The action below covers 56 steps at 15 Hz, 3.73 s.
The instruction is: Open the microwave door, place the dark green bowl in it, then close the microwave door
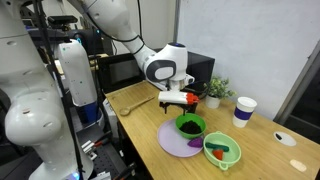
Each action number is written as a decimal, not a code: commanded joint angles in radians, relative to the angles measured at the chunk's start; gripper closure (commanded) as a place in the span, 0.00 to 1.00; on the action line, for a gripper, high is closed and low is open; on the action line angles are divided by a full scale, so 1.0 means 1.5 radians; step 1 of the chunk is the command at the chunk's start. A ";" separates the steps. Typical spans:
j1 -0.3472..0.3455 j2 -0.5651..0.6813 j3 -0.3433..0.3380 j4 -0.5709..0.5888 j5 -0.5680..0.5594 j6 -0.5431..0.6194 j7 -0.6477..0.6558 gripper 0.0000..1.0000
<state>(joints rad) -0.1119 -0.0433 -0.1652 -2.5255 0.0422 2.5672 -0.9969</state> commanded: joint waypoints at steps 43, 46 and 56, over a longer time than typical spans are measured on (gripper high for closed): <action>-0.025 0.169 0.006 -0.018 -0.147 0.308 0.036 1.00; -0.029 0.163 0.001 -0.020 -0.179 0.314 0.061 0.99; -0.038 0.106 0.005 -0.039 -0.209 0.311 0.093 0.99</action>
<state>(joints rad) -0.1417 0.1718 -0.1726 -2.5580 -0.2468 3.0294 -0.8698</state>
